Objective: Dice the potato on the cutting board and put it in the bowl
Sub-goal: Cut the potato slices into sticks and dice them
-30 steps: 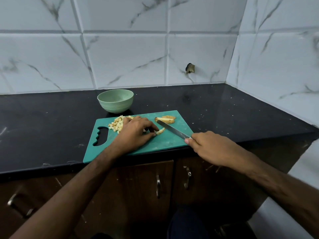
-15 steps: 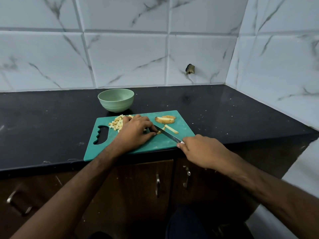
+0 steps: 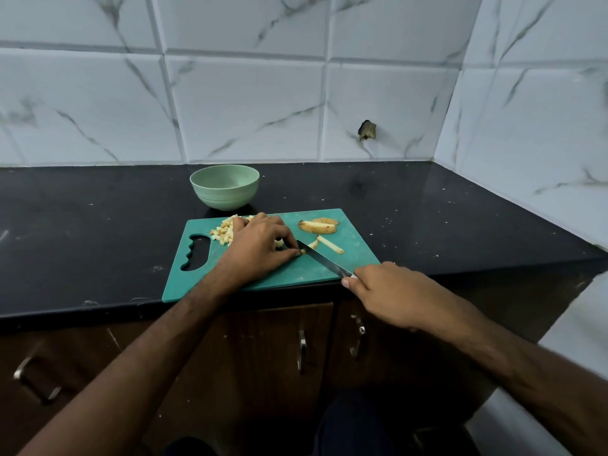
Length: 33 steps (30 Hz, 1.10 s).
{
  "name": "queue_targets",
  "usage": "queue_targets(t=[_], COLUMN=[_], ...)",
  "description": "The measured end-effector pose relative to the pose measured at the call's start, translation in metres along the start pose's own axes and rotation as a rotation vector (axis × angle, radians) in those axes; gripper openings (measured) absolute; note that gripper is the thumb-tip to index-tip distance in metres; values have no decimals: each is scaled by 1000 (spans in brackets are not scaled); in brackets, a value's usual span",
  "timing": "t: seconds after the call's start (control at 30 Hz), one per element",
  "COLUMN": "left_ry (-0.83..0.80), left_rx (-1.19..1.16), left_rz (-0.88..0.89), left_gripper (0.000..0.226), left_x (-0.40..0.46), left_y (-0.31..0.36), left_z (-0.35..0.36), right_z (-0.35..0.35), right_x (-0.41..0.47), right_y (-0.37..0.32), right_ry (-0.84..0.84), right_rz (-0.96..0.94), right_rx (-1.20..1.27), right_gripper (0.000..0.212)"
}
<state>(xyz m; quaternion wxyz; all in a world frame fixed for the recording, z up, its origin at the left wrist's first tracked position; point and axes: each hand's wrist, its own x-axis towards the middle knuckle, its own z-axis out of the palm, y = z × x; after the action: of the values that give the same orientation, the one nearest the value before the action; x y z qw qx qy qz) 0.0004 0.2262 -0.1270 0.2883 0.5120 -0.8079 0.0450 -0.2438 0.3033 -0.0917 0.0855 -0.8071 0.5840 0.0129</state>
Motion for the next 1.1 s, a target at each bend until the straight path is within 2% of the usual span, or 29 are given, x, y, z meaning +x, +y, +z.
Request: queue_targets(t=[0.13,0.23,0.4,0.57,0.63,0.73,0.83,0.93,1.03,1.1], left_ry=[-1,5,22,-257,-304,-208,-94,23,87,121], left_rx=[0,71,162,228,276,331,383,465,527,552], left_rz=[10,57,159,398,446,452,378,292,204,235], left_gripper=[13,14,22,51,55,52,48,26,14,3], left_x=[-2,-4,-4,11,16,16,13,11,14,18], left_y=[2,3,7,12,14,11,6,1,-2,1], left_z=[-1,0,2,1,-1,0,3,5,5,7], right_z=[2,-6,-23,-11,-5,-1,1,4,6,7], right_x=[13,15,17,45,57,72,82,85,87,89], right_y=[-3,4,31,57,59,60,61,63,64,64], right_ry=[17,35,183,276,330,404,427,426,426,424], right_rz=[-20,-10,-26,-107,-127,-130,-123,-122,-118,-116], right_rx=[20,133,286,688,764,844,939,981,998,1006], right_gripper=[39,41,43,44,45,43,42,42,42,42])
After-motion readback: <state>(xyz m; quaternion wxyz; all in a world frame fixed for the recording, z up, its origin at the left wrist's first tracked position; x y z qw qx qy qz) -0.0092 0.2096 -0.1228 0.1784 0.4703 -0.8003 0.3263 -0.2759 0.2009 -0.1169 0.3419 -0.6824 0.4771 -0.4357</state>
